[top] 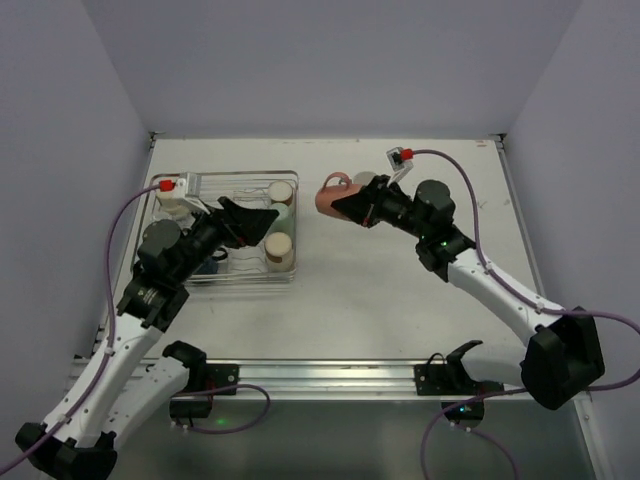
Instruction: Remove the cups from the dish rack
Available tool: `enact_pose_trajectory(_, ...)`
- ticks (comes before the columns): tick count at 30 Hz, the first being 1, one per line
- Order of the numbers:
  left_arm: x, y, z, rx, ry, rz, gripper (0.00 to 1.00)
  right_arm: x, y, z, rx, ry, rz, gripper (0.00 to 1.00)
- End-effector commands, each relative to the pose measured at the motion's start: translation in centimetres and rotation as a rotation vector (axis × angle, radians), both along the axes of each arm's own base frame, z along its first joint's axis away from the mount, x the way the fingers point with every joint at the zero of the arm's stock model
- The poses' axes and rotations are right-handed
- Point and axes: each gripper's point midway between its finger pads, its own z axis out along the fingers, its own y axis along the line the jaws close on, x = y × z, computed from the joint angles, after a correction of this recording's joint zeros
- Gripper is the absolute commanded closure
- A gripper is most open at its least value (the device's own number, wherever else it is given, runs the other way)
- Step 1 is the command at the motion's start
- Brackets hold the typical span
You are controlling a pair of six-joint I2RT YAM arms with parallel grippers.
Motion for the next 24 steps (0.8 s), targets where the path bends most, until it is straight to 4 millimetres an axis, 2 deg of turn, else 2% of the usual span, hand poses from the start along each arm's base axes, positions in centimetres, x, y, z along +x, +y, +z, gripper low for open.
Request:
enact_pose_trajectory(1,-0.7,3.3,-3.7,0.311,-0.002,0.078,0.0,3.4,-5.1,-0.3,-0.201,0.032,-0.21,1.0)
enact_pose_trajectory(2,-1.0,4.0,-4.8,0.36,0.018,0.092,0.0,4.3,-6.5,-0.7,-0.271,0.024,-0.251,1.0)
enact_pose_trajectory(3,-1.2,4.7,-5.3,0.411,0.009,0.107,0.0,5.8,-8.9,-1.3,-0.324,0.053,-0.326,1.0)
enact_pose_trajectory(7,-1.2,7.8,-8.2,0.543,0.056,0.217,0.0,9.6,-16.4,-3.5,-0.579,0.175,-0.56,1.0)
enact_pose_trajectory(11,-1.2,8.5,-9.1,0.582,0.049,0.243,0.0,12.6,-21.1,-5.2,-0.729,0.256,-0.709,1.0)
enact_pose_trajectory(12,-1.1,8.7,-9.3,0.595,0.047,0.246,0.0,13.4,-21.9,-4.8,-0.737,0.26,-0.734,1.0)
enact_pose_trajectory(13,-1.1,8.8,-9.5,0.603,0.05,0.25,0.0,13.9,-22.3,-5.4,-0.756,0.28,-0.736,1.0)
enact_pose_trajectory(14,-1.0,8.9,-9.7,0.608,0.051,0.256,0.0,14.8,-22.1,-7.3,-0.78,0.317,-0.705,1.0)
enact_pose_trajectory(15,-1.1,9.0,-9.7,0.61,0.046,0.256,0.0,15.7,-22.2,-7.1,-0.78,0.319,-0.705,1.0)
enact_pose_trajectory(16,-1.1,8.9,-9.7,0.606,0.046,0.254,0.0,16.1,-22.4,-8.2,-0.812,0.345,-0.694,1.0)
enact_pose_trajectory(17,-1.1,8.9,-9.6,0.602,0.039,0.255,0.0,17.1,-22.5,-10.5,-0.852,0.386,-0.686,1.0)
enact_pose_trajectory(18,-1.1,8.9,-9.7,0.602,0.037,0.253,0.0,17.8,-22.5,-10.7,-0.856,0.388,-0.685,1.0)
enact_pose_trajectory(20,-1.1,8.9,-9.6,0.598,0.029,0.257,0.0,19.1,-22.1,-12.5,-0.871,0.416,-0.659,1.0)
enact_pose_trajectory(24,-1.0,8.8,-9.8,0.604,0.031,0.254,0.0,20.8,-21.3,-14.9,-0.879,0.462,-0.621,1.0)
